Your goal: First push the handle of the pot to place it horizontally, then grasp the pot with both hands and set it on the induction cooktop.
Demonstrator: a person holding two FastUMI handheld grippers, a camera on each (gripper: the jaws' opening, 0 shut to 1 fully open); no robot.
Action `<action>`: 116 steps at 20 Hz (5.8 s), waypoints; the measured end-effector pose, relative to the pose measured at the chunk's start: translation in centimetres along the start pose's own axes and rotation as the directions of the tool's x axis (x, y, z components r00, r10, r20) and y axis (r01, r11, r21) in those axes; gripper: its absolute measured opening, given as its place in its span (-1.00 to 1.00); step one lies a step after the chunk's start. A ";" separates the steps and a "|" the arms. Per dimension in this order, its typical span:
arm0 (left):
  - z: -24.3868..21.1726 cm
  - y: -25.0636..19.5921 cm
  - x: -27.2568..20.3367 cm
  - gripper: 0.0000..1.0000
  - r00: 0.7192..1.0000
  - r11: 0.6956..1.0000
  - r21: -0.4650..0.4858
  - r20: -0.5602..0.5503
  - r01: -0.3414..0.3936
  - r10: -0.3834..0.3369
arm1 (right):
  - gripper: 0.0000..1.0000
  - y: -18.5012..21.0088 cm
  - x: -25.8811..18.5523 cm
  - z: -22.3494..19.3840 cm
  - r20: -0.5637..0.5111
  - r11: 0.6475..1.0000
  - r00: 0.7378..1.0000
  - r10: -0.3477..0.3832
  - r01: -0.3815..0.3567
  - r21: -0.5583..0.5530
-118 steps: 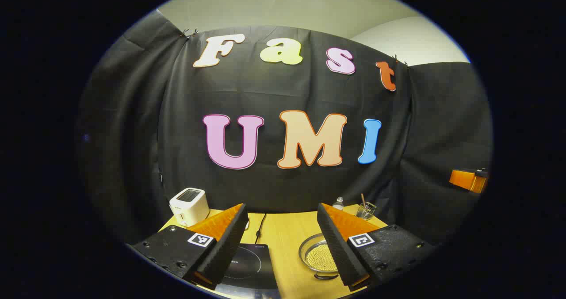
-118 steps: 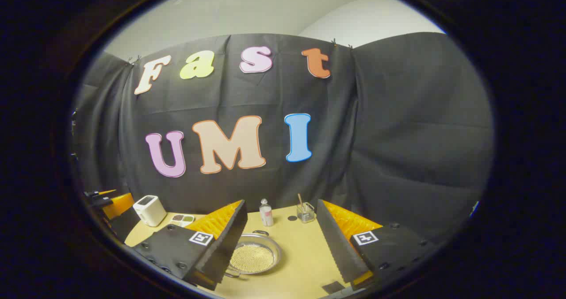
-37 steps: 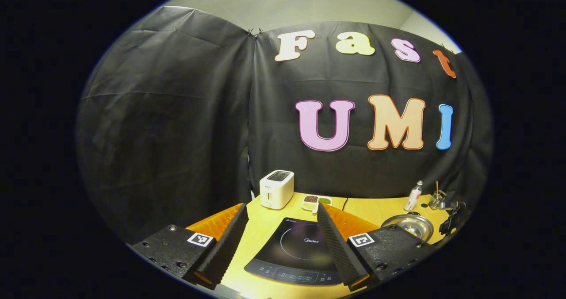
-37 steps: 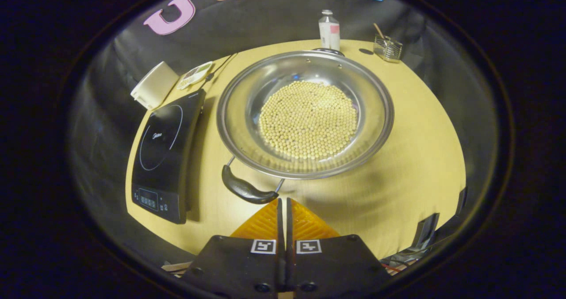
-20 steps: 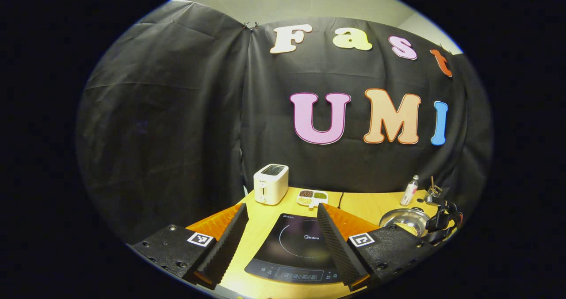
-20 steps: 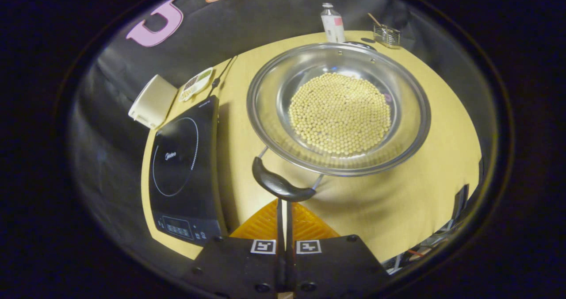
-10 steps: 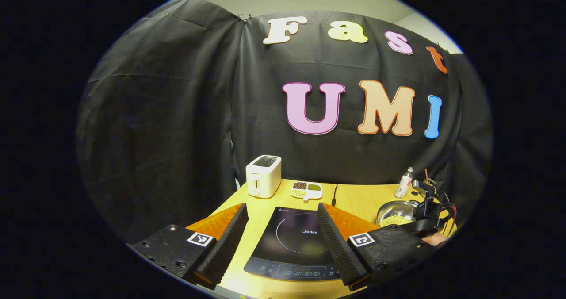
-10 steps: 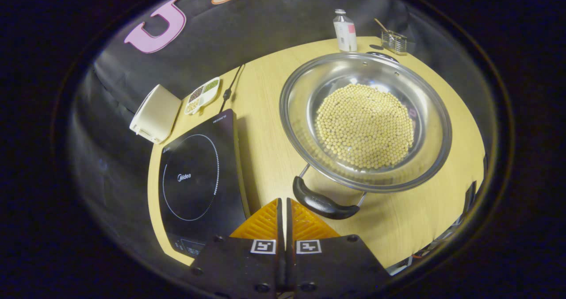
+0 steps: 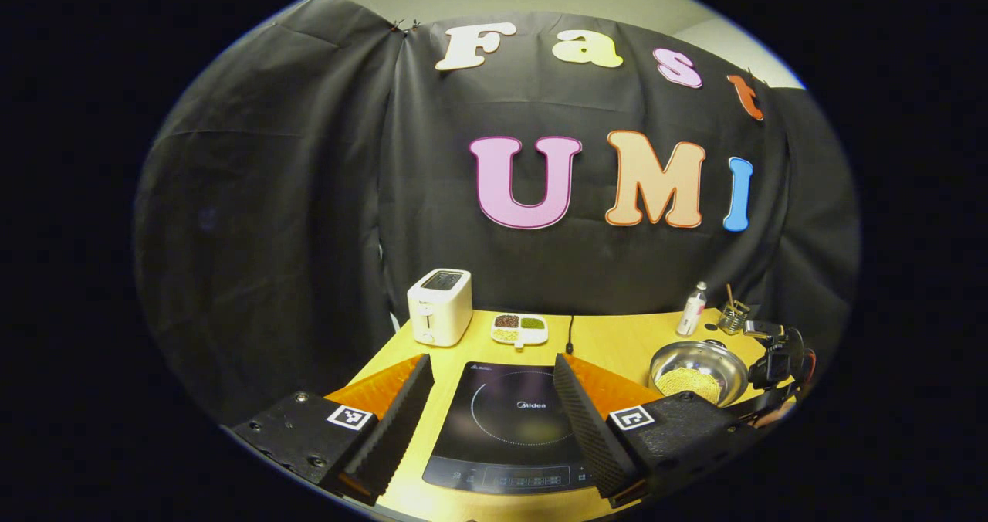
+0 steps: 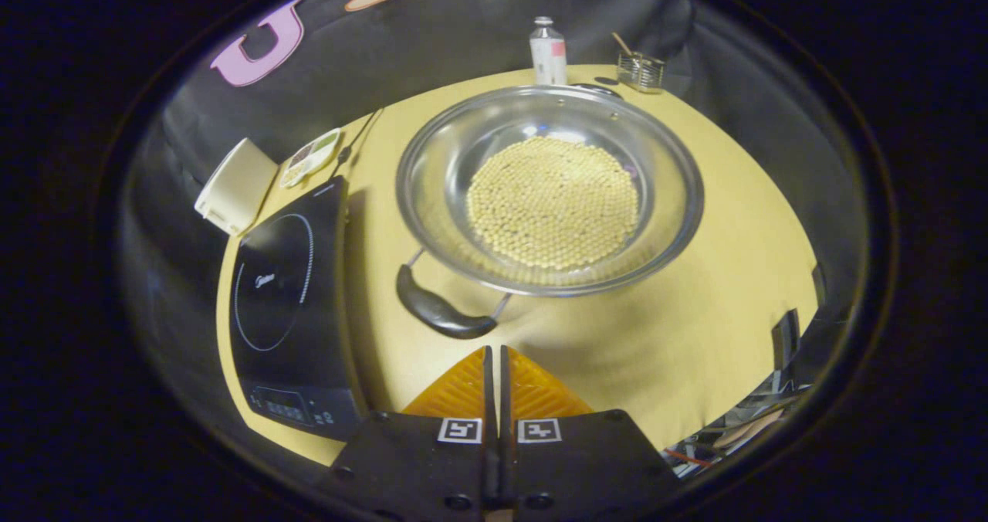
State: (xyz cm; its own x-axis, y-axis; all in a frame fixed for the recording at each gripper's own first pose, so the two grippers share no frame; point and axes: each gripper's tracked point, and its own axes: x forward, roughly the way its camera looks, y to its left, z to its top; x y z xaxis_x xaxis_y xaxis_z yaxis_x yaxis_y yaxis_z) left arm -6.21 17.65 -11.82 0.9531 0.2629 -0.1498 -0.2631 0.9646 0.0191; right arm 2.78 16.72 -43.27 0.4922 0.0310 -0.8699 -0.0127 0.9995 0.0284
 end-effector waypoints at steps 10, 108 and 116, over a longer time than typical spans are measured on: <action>-0.9 -1.6 -0.1 0.92 0.998 0.998 -0.022 -0.017 0.063 -0.063 | -0.94 2.0 1.4 1.5 0.034 1.000 0.999 -0.019 0.019 -0.017; -16.5 -14.5 11.2 0.12 0.549 0.958 -0.277 -0.790 0.078 -0.273 | 0.03 -3.1 -0.6 13.9 -0.228 0.895 0.871 0.435 -0.445 0.007; -16.4 -2.8 9.9 0.10 0.553 0.963 -0.262 -0.795 0.056 -0.249 | -0.07 7.4 -2.5 7.7 -0.226 0.894 0.870 0.439 -0.447 0.013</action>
State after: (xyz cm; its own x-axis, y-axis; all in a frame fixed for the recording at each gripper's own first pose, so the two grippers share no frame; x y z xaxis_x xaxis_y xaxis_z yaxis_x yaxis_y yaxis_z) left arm 1.46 17.19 -29.60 0.4736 -0.1113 -0.8737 -0.2394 0.9384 -0.2493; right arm 8.17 24.06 -37.13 0.2263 0.4659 -0.8554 -0.2202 0.8799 0.4210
